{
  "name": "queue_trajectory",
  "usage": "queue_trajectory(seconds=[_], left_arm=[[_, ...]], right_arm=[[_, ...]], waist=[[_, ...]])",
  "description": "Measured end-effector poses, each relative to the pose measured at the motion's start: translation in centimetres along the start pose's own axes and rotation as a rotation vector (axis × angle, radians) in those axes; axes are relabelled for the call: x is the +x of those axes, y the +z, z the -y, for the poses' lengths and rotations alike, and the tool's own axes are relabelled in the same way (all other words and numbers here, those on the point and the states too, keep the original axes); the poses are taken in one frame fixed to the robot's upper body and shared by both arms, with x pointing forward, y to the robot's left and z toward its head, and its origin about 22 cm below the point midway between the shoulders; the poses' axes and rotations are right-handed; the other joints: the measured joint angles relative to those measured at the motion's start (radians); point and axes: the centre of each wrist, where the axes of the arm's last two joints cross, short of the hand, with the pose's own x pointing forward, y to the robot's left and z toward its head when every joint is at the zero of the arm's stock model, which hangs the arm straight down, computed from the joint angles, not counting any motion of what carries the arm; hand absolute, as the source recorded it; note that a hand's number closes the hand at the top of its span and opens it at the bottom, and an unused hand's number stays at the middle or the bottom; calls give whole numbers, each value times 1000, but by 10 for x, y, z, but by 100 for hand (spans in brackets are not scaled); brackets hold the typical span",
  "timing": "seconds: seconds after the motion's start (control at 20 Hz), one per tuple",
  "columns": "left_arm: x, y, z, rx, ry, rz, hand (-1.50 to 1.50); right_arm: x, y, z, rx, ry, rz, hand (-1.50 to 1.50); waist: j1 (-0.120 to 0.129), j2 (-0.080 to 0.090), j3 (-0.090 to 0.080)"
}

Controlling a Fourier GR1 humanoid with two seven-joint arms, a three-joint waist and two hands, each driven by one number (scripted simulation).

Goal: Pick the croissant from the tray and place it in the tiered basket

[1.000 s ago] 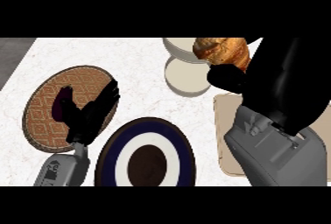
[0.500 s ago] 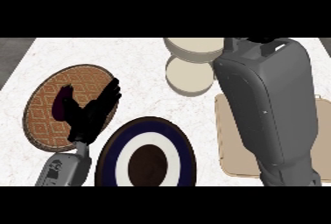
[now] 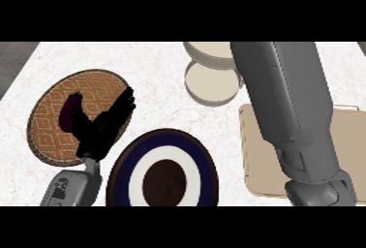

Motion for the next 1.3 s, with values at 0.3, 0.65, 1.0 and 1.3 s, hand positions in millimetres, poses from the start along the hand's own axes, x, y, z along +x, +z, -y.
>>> queue_trajectory(seconds=[0.3,0.65,1.0,1.3], left_arm=[[4,-4,3,-12,-6,12,0],[2,-4,8,-19,-3,20,0],[1,-2,3,-4,-1,13,0],[-2,6,-10,33,8,-7,0]], right_arm=[[-14,-18,-22,18,-247,-37,-150],[-5,-20,-46,11,-378,29,-150],[9,-23,-46,-151,-437,74,-150],[2,-30,-45,-239,-502,-45,-150]], waist=[[21,10,1],[28,12,1],[10,5,-1],[-33,-15,0]])
